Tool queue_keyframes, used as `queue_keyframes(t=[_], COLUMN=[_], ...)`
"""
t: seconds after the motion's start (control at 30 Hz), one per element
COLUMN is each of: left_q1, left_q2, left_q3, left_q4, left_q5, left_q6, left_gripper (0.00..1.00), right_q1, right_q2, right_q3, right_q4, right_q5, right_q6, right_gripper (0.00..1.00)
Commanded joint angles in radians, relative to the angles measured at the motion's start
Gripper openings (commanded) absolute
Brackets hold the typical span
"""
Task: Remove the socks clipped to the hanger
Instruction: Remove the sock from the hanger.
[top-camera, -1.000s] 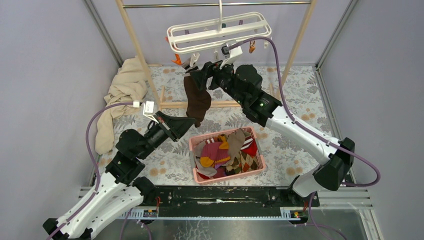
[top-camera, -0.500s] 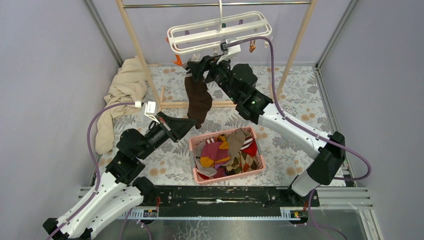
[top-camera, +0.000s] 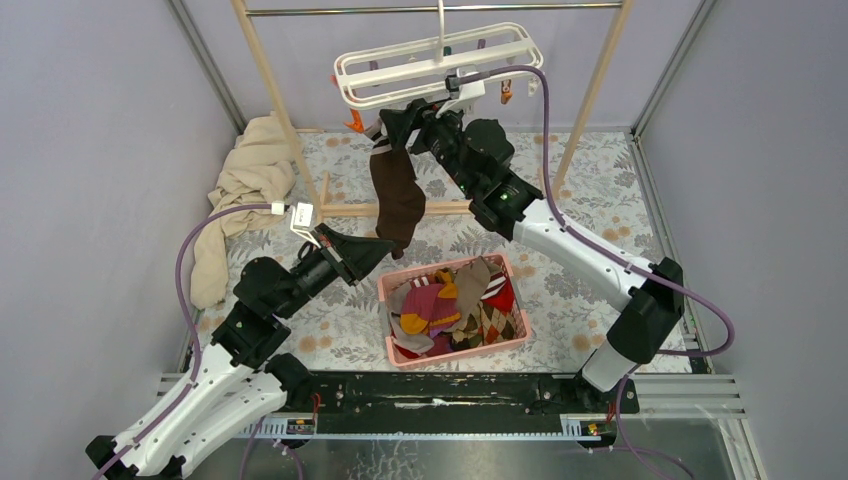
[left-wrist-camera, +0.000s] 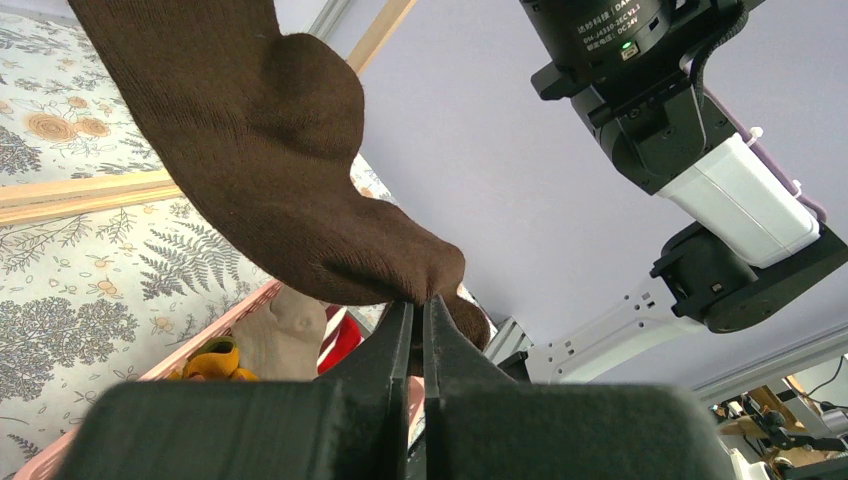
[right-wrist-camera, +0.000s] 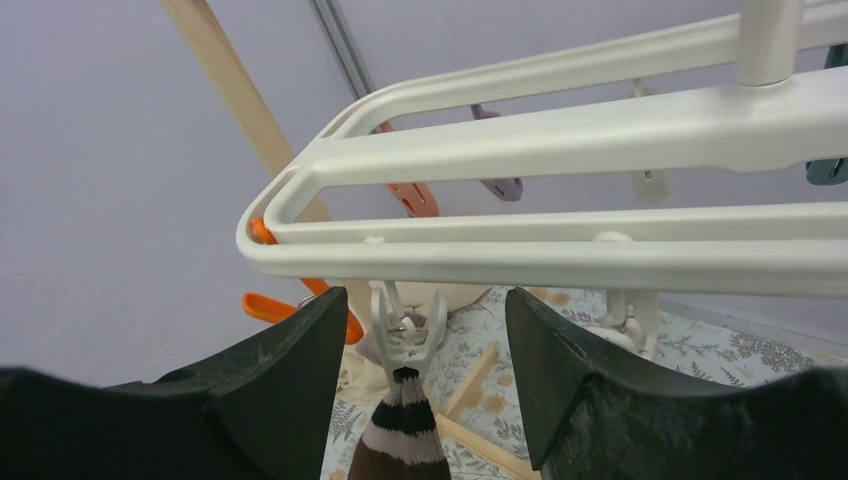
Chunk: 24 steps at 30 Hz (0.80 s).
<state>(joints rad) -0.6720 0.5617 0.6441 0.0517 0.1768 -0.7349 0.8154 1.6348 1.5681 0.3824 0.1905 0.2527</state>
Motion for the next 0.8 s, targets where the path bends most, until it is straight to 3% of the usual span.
queue_keyframes(t=[0.0, 0.77], left_q1=[0.002, 0.002], left_q2=[-0.004, -0.011], left_q3=[0.014, -0.012], left_q4=[0.028, 0.030], left_q5=[0.023, 0.024], left_q6=[-0.001, -0.001], left_gripper=[0.00, 0.00], right_q1=[-0.023, -0.038], right_q2=[0.008, 0.034], right_q3=[0.057, 0.072], right_q4=[0.069, 0.076], right_q5=[-0.009, -0.073], right_q6=[0.020, 0.052], right_gripper=[0.64, 0.54])
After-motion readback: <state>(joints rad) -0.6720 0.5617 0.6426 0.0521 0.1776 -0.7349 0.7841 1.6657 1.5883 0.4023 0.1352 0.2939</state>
